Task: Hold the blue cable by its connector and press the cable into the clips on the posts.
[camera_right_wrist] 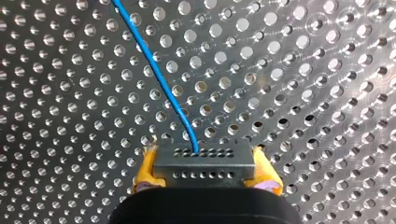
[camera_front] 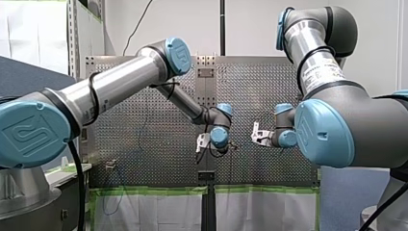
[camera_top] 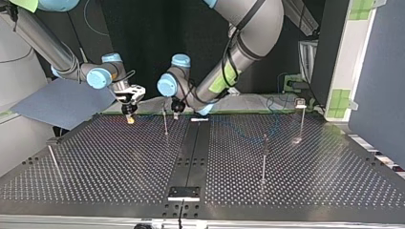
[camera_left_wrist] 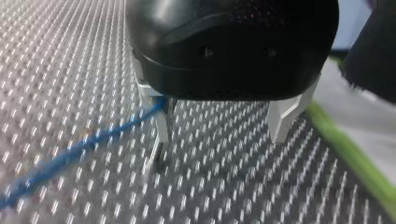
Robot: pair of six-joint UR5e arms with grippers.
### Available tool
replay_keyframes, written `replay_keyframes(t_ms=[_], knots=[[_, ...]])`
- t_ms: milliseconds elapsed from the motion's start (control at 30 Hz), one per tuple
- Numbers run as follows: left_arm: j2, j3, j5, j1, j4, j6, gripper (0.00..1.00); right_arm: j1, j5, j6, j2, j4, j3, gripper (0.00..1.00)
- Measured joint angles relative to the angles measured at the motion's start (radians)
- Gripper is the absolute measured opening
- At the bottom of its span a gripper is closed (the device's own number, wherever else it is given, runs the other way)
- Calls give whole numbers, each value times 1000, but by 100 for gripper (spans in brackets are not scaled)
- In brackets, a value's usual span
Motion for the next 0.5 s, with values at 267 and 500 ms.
replay_keyframes(t_ms=[267, 500], knots=[[53, -49, 5, -38, -48, -36, 100, -5, 0, 11, 0, 2, 0, 0], [126, -122, -13, -62, 0, -44, 100, -8, -10, 18, 1, 0, 0, 0]])
